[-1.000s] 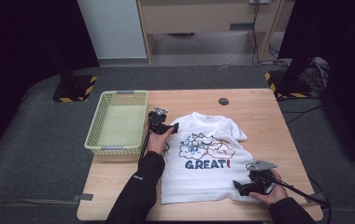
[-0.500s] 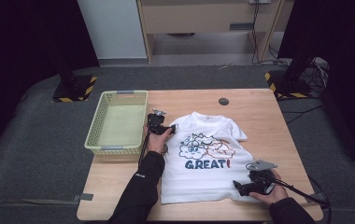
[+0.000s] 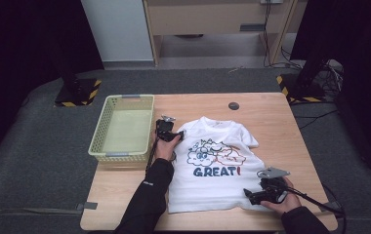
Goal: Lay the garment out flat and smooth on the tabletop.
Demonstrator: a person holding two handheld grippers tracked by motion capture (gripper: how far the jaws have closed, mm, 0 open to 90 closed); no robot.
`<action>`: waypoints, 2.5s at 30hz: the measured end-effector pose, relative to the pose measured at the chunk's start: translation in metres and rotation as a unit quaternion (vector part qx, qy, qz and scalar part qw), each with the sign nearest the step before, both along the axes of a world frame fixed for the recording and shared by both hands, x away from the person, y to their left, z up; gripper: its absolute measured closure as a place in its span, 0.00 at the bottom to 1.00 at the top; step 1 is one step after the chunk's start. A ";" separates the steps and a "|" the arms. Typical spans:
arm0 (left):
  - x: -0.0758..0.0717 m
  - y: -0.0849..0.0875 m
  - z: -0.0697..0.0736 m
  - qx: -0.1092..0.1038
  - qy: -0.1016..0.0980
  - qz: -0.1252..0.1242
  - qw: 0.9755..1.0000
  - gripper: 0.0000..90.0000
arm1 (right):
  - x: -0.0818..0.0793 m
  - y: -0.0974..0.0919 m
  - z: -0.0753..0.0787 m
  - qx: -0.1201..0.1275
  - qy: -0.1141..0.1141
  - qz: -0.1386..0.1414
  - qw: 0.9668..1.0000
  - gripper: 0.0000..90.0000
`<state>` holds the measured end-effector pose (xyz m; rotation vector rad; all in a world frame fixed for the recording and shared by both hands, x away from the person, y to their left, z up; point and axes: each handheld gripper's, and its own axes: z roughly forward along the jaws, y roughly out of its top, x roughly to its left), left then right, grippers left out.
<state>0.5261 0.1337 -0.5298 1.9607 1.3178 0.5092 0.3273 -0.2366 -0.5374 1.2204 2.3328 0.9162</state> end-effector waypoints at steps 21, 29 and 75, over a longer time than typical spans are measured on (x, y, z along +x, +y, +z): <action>-0.005 -0.009 -0.004 -0.022 -0.016 -0.024 0.999 0.93 | 0.000 0.000 0.000 0.000 0.000 0.001 1.000 0.03; -0.005 0.001 0.013 -0.043 -0.025 -0.025 0.998 0.95 | 0.000 0.000 0.000 0.000 0.001 0.001 1.000 0.03; -0.040 -0.099 0.033 -0.051 -0.012 -0.210 0.976 0.74 | 0.000 0.000 0.000 -0.001 0.001 0.003 1.000 0.03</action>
